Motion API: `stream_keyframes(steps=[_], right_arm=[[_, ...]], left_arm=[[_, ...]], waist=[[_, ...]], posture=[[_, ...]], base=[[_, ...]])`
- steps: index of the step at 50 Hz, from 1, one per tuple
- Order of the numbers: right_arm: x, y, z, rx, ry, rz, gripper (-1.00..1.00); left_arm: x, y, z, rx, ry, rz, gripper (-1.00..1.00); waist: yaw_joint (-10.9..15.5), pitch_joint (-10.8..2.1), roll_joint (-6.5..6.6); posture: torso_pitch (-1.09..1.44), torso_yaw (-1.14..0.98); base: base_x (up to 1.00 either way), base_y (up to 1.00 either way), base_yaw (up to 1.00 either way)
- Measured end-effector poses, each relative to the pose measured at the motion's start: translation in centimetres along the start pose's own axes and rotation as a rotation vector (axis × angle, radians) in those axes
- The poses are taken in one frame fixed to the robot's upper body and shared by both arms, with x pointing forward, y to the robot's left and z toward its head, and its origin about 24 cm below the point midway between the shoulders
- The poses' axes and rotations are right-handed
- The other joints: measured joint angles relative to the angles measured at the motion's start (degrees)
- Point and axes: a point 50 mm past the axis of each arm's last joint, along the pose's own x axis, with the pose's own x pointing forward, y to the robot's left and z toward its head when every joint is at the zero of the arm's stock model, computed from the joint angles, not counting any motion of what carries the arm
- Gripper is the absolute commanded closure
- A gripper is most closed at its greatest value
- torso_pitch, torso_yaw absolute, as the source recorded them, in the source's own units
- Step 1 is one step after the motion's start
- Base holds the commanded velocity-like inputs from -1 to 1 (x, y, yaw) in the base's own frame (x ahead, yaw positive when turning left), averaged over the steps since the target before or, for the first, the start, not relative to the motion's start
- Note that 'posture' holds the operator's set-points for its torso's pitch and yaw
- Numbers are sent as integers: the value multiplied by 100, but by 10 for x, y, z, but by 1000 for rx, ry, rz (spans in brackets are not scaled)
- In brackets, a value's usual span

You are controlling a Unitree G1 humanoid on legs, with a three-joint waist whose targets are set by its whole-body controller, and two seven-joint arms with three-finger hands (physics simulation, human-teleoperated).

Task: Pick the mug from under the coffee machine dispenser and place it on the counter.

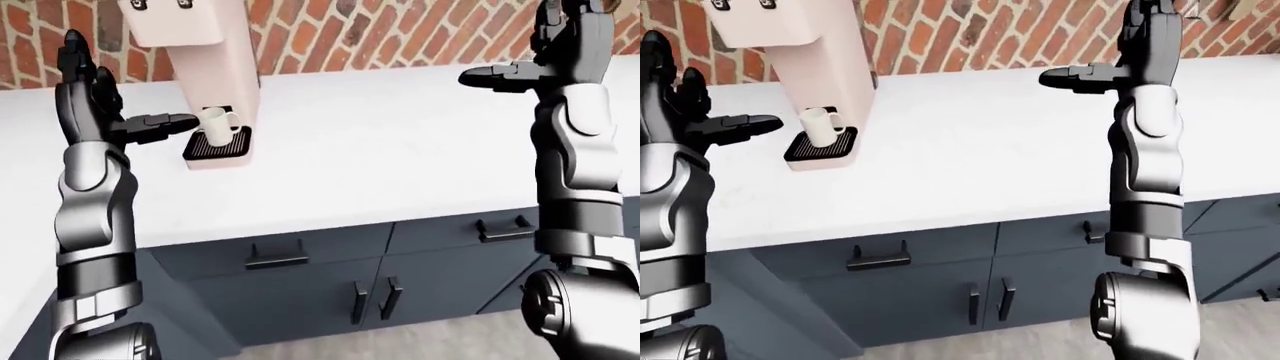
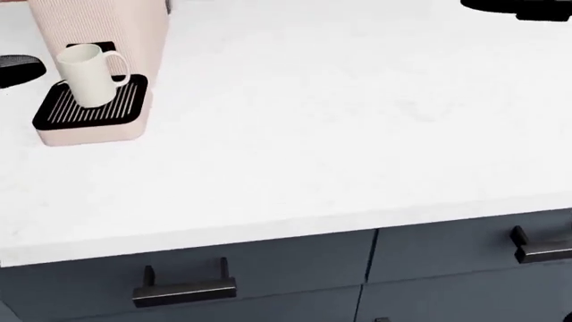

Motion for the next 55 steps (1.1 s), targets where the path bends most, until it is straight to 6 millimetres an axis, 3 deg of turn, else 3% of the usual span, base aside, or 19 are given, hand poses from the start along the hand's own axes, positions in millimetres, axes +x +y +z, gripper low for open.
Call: stream_keyframes(steps=[5,7,11,17,19,23,32,40,43,48,51,55], right_arm=[[2,-1,11,0,-48,-5,-100],[1,-5,9,-2,-42,-17,-100],[0,-8,-1,-4,9,-36,-100],[4,-4,13,-1,-45,-25,-100],[2,1,9,0,-36,-7,-100],[2,2,0,-3,5,-3,-100],[2,0,-2,-20,20,-13,-100],[2,-8,-9,-129,11,-77,-100],[3,-12,-4,-110,3,-98,-100],[6,-6,-2,-117,0,-93,-100],[6,-1,-3,-137,8,-79,-100],[7,-6,-7,-139,39,-108,-100]], left_arm=[[1,-1,4,-3,-17,-4,-100],[-1,-5,0,-5,-4,-20,-100],[-1,-9,-5,-2,24,-37,-100],[3,-4,14,-7,-48,-18,-100],[2,0,12,-5,-46,-2,-100],[0,1,-2,-1,13,3,-100],[0,-3,2,-2,-2,-13,-100],[1,-6,1,-6,2,-23,-100],[0,-10,-4,0,25,-42,-100],[2,0,7,-2,-16,-2,-100],[2,6,14,-1,-50,25,-100],[1,-2,7,3,-26,2,-100]], waist=[[32,-64,-390],[-42,-21,-257],[-78,-59,-228],[-152,-14,247],[-98,56,99],[-9,64,-117],[-12,-36,-85],[-24,-23,-27],[43,-8,-32],[223,-23,-105],[207,-24,-47],[117,34,44]], posture=[[0,0],[0,0],[0,0],[0,0],[0,0],[0,0],[0,0],[0,0],[0,0],[0,0],[0,0],[0,0]], base=[[12,16,0],[11,14,0],[9,11,0],[3,3,0],[3,2,0],[0,0,0],[0,0,0],[0,0,25],[0,0,100],[0,0,77],[0,0,0],[0,0,0]])
